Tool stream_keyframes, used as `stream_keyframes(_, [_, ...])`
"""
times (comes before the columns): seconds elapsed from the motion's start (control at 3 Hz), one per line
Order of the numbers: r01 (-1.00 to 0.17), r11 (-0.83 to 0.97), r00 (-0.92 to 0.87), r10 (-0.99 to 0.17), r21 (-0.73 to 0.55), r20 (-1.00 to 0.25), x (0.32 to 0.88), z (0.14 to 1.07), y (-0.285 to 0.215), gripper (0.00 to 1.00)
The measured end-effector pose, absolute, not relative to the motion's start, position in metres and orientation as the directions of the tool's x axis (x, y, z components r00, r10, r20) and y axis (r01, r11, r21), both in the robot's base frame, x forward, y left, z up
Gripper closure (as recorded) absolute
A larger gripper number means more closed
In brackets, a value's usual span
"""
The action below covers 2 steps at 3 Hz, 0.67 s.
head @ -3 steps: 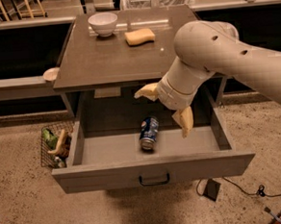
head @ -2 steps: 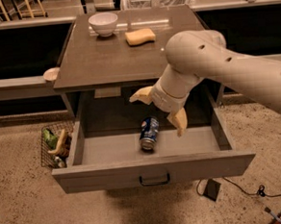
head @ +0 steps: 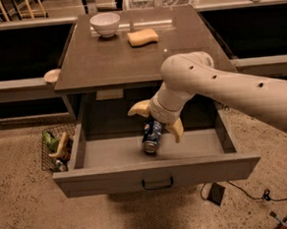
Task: Pick pepsi can from top drawer and place on counter
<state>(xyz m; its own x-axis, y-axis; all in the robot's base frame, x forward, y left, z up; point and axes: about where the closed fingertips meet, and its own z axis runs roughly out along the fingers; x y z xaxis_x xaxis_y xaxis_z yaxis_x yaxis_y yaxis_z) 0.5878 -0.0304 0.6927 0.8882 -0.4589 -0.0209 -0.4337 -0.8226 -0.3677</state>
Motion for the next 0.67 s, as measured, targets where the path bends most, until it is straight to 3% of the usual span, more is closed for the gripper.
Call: stream_keyframes(0.67, [-0.42, -0.827, 0.903, -0.422, -0.374, -0.083, 0.601, 0.642, -0.022, 0.0])
